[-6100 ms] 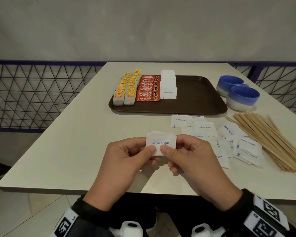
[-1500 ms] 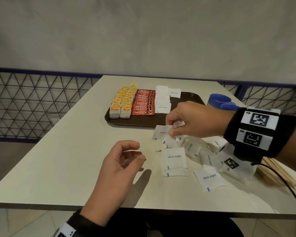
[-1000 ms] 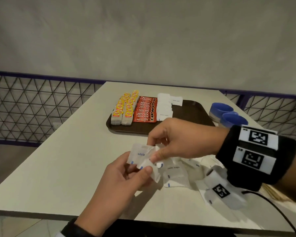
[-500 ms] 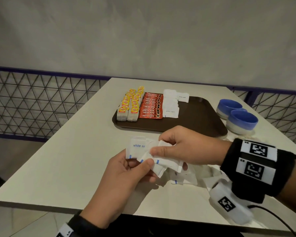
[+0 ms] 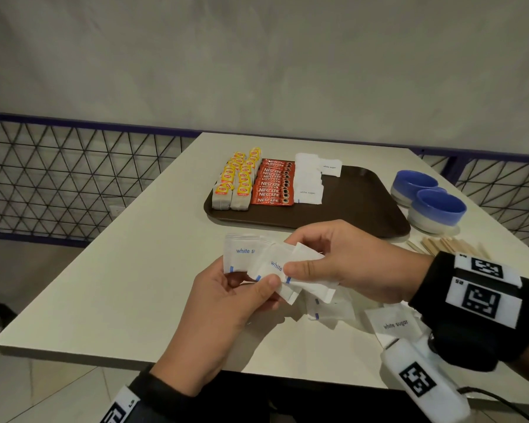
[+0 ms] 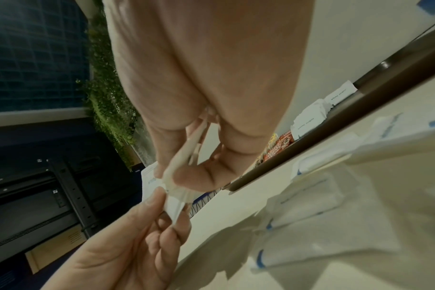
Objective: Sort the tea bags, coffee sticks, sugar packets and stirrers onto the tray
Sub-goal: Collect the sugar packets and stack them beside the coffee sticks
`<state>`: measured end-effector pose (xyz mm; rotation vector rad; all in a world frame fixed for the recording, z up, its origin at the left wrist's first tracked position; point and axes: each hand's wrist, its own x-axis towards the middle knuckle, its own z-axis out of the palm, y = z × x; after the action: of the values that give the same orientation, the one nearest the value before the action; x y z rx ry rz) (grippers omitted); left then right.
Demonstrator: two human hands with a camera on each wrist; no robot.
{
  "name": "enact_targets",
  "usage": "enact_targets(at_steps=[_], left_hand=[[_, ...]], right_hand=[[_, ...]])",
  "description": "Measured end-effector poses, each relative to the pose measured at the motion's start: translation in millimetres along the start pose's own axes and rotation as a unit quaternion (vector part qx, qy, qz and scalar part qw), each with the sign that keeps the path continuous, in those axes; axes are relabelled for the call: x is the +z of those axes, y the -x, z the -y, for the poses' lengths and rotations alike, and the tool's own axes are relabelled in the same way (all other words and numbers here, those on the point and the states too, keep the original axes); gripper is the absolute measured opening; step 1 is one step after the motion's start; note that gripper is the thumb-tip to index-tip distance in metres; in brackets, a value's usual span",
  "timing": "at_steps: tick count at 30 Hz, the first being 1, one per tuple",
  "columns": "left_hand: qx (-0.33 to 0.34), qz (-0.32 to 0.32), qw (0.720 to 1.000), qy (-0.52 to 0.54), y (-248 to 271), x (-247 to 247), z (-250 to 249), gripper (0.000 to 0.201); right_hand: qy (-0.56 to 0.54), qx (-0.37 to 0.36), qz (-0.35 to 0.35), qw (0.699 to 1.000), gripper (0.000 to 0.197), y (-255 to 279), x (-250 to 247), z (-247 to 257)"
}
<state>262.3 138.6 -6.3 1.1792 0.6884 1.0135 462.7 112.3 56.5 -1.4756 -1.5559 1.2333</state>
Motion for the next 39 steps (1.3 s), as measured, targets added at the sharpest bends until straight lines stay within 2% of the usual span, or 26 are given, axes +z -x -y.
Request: enact_targets(at_steps=[9,14,23,27,33,39], left_hand=[[0.014,0.009,1.000,-0.008,0.6,-0.8,2.1,0.033],[0.011,0.010,1.000,0.027,2.7,1.3,-0.4,0.025],[0.018,-0.002,0.999,-0.032,-1.6,-3.9,6.6,0.016],[0.013,-0.032,0.999,-0.017,-2.5,-3.6,5.8,0.014],[0.002,-0.037,0.999,-0.009,-3.9,-2.6,8.6,0.019],[0.023,-0.037,0.999,-0.024,-2.9,-3.3,8.1,0.022]], right_hand=[[0.065,-0.008,-0.052,0.996,0.019,0.0,15.5,2.2],[0.002,0.038,-0.031,0.999,0.028,-0.2,22.4,2.8],[-0.053,0.103,-0.011,0.993,0.038,2.6,23.4,3.4],[-0.131,0.135,0.018,0.982,0.029,6.3,18.4,8.1],[-0.082,0.104,-0.052,0.990,0.033,9.3,7.6,-4.1],[-0.037,0.091,-0.081,0.992,0.037,11.2,9.3,-7.6]])
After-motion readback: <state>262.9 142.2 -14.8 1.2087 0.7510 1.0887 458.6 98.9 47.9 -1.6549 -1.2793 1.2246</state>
